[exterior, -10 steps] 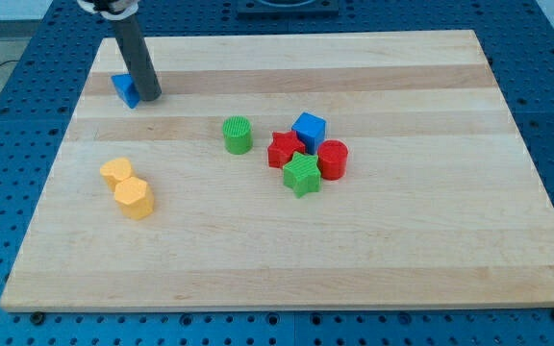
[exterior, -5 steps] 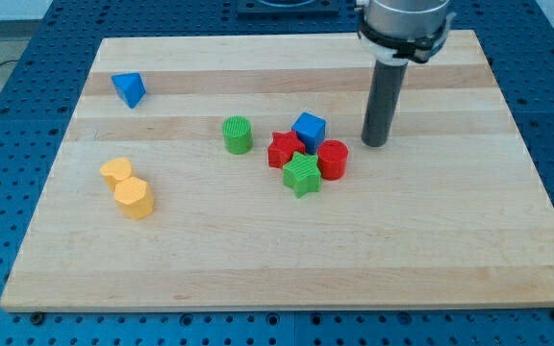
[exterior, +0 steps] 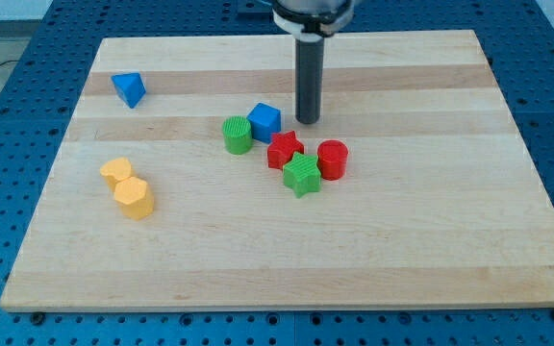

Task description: Push blue cube into the blue triangle

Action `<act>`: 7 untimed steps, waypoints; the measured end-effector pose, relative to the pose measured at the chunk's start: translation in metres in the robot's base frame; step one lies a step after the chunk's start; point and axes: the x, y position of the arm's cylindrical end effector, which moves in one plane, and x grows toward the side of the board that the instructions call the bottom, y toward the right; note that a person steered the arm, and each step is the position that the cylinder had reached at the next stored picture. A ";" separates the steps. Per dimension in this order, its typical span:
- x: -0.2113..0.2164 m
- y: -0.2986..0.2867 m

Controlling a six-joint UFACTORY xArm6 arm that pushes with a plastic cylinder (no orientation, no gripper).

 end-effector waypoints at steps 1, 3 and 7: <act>0.015 -0.014; -0.039 -0.131; -0.008 -0.158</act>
